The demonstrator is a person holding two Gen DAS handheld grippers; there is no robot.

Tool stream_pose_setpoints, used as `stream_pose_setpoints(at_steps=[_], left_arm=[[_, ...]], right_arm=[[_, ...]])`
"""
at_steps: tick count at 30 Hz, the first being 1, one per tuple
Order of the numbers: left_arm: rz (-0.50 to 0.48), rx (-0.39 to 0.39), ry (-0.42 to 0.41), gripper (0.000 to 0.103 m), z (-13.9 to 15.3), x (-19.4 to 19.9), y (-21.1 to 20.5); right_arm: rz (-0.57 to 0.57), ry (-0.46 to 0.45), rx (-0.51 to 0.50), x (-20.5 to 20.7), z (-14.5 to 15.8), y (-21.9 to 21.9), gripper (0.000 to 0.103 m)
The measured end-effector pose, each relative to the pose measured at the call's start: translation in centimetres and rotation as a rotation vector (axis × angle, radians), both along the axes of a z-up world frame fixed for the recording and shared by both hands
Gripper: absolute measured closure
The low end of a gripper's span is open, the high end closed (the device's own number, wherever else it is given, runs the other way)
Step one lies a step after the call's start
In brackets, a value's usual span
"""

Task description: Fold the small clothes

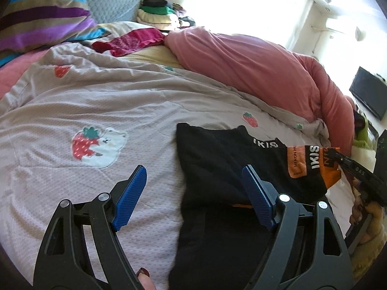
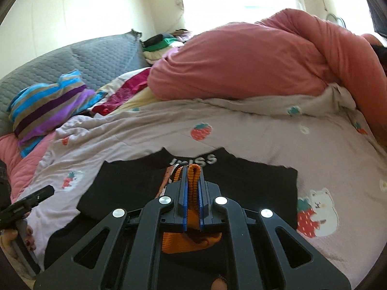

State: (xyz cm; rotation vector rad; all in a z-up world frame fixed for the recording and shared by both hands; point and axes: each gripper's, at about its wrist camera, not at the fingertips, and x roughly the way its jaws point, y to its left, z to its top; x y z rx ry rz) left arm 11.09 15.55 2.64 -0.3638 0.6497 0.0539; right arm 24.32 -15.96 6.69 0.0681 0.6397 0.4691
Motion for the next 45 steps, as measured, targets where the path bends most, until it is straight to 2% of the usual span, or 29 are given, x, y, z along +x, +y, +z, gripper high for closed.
stream_pose_setpoints(at_steps=[16,19,26,28,29,30,36,41,45], left_arm=[[-0.131,0.112,0.082,0.03,0.4,5.2,-5.7],[-0.143,0.119,0.103,0.03,0.0,6.1,-6.1],[-0.166,0.15,0.141,0.03,-0.5,7.8,-7.2],[-0.173,0.148,0.161,0.036,-0.9,8.3,-7.4],[-0.177,0.145,0.168,0.043,-1.0,8.5,-7.4],[-0.18,0.142,0.177,0.044,-1.3,8.7,-7.4],[-0.182,0.139,0.228,0.044,-3.3,9.2,-7.2],[-0.186,0.123,0.302,0.045,-5.5,9.3,-6.7],[-0.194,0.134,0.299,0.045,-5.4,9.0,-6.7]], right_arm=[[-0.054,0.056,0.005,0.8,-2.2,-2.2,0.097],[-0.068,0.06,0.004,0.8,-2.3,-2.5,0.091],[-0.124,0.057,-0.04,0.5,-2.7,-3.9,0.09],[-0.12,0.054,-0.061,0.2,-2.9,-3.8,0.088],[-0.115,0.055,-0.071,0.1,-3.0,-3.6,0.086],[-0.102,0.06,-0.079,-0.1,-3.1,-3.3,0.083],[-0.019,0.082,-0.115,-0.8,-3.8,-0.2,0.079],[0.058,0.092,-0.138,-0.8,-4.1,3.2,0.075],[0.124,0.106,-0.17,-0.8,-4.4,6.3,0.065]])
